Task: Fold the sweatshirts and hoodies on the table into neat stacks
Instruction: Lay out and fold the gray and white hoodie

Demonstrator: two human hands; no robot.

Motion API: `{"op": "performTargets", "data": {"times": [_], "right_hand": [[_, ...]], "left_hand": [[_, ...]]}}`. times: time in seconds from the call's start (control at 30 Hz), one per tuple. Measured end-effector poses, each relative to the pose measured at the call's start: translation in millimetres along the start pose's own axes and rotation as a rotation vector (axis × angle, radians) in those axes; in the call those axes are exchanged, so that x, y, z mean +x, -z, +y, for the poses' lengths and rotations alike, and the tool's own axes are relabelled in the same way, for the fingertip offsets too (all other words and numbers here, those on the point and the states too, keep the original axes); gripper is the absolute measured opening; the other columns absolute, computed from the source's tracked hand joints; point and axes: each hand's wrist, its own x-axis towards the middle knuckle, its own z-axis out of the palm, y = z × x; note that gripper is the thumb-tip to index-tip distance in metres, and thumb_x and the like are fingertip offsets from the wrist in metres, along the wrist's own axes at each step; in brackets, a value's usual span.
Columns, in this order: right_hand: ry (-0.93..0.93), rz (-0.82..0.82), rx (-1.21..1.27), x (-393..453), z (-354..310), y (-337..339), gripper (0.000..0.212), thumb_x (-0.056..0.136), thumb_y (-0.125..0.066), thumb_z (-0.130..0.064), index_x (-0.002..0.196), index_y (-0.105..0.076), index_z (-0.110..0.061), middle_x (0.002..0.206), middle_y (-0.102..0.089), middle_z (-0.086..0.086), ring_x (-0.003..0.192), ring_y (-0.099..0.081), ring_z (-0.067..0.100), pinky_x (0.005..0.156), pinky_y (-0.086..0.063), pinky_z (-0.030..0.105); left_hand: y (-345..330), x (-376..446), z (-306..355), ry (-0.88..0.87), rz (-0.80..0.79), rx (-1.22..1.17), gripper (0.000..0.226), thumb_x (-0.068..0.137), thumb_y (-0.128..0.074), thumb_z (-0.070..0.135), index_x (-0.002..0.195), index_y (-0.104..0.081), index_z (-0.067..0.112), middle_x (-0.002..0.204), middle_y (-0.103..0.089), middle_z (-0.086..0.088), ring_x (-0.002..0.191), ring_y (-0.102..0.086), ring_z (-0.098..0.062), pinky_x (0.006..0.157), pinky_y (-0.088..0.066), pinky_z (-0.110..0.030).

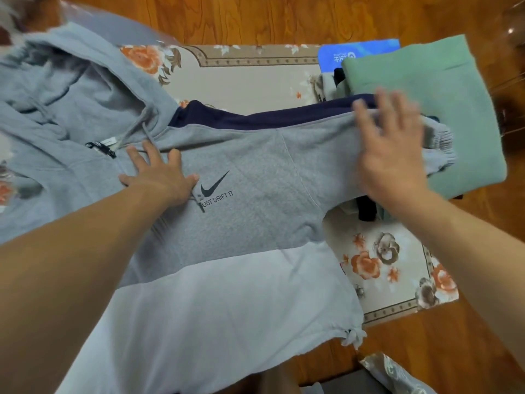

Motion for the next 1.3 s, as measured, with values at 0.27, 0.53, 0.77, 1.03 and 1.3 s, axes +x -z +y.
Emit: {"op": "performTargets", "data": {"times": [0.27, 0.53, 0.77, 1.03, 1.3], "right_hand": [[0.252, -0.369, 0.121, 5, -138, -40, 0.071, 0.095, -0.035, -0.011, 0.161, -0.011, -0.021, 0.168, 0.011, 0.014, 0.153, 0.014, 0.039, 0.123, 0.006, 0.05], [0.169, -0.65, 0.216, 17, -222, -78, 0.067, 0.106, -0.035, -0.04, 0.161, 0.003, -0.032, 0.168, 0.016, 0.002, 0.154, 0.011, 0.036, 0.122, -0.011, 0.06], [0.063, -0.586, 0.113, 34, -283, -37, 0.058, 0.095, -0.051, -0.024, 0.149, -0.034, -0.008, 0.158, -0.022, 0.021, 0.141, -0.028, 0.044, 0.113, -0.032, 0.055], [0.654, -0.339, 0.417, -81, -429, -52, 0.059, 0.086, -0.043, -0.016, 0.144, -0.048, -0.006, 0.155, -0.032, 0.03, 0.139, -0.034, 0.051, 0.113, -0.034, 0.058], [0.938, -0.221, 0.477, -143, -490, -68, 0.052, 0.097, -0.052, -0.018, 0.148, -0.045, -0.012, 0.16, -0.031, 0.02, 0.148, -0.026, 0.043, 0.119, -0.025, 0.057]], "left_hand": [[-11, 3, -8, -0.04, 0.073, -0.122, 0.074, 0.1, -0.04, 0.065, 0.158, -0.014, 0.029, 0.168, 0.023, -0.008, 0.154, 0.022, -0.038, 0.118, -0.008, -0.072], [-93, -55, -125, -0.262, 0.463, -0.249, 0.056, 0.1, -0.041, 0.043, 0.151, -0.047, 0.022, 0.166, -0.021, -0.021, 0.153, -0.016, -0.044, 0.123, -0.018, -0.056], [-124, -83, -233, 0.044, 0.419, -0.199, 0.06, 0.105, -0.031, 0.045, 0.161, -0.029, 0.023, 0.167, -0.015, -0.024, 0.152, -0.014, -0.049, 0.122, -0.016, -0.06], [-180, -142, -245, 0.264, 0.452, -0.401, 0.06, 0.106, -0.042, 0.038, 0.162, -0.023, 0.026, 0.17, -0.007, -0.018, 0.155, -0.005, -0.042, 0.125, -0.006, -0.052], [-256, -246, -299, 0.804, 0.514, -0.93, 0.068, 0.098, -0.055, 0.052, 0.155, -0.03, 0.024, 0.156, -0.03, -0.015, 0.139, -0.035, -0.031, 0.112, -0.034, -0.044]]}}
